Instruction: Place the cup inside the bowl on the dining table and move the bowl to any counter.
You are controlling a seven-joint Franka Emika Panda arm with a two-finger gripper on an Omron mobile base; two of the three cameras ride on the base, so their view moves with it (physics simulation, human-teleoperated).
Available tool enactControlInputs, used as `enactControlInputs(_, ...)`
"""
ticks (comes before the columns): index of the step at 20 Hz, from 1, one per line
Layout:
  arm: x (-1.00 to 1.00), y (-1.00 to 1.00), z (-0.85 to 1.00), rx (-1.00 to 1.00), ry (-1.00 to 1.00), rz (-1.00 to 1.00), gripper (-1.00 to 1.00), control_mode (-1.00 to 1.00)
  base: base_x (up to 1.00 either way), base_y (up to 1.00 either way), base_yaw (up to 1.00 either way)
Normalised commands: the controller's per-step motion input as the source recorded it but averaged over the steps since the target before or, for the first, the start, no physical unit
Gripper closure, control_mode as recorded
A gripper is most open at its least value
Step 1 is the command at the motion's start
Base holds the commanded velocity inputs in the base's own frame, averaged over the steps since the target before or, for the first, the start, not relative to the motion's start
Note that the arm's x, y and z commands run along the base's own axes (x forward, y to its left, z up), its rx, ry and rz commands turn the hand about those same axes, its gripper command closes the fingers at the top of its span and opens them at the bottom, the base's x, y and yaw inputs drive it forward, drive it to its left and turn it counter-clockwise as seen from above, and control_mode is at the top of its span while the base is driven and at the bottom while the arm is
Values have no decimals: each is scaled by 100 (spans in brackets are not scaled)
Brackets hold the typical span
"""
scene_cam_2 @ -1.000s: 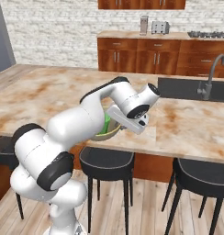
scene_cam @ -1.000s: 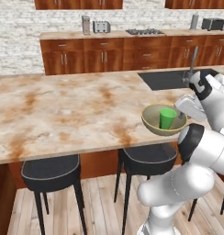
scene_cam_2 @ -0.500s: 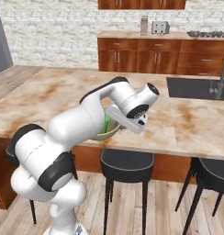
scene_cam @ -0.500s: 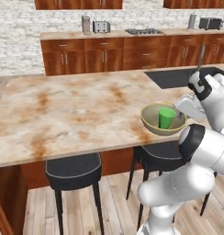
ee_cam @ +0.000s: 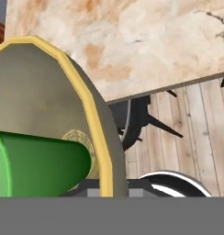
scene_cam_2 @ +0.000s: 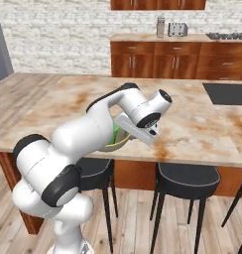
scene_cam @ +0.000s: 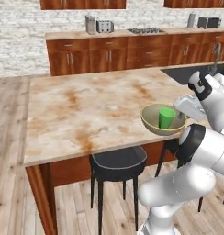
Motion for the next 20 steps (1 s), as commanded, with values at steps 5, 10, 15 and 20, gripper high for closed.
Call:
enactControlInputs(5,0,0,0,0,0,0,100,100,-7,95,-11)
enactControlInputs(10,0,0,0,0,0,0,100,100,-4,100,-11)
enactControlInputs(15,0,0,0,0,0,0,100,100,-1,100,-11)
enactControlInputs(20,0,0,0,0,0,0,100,100,0,100,-12)
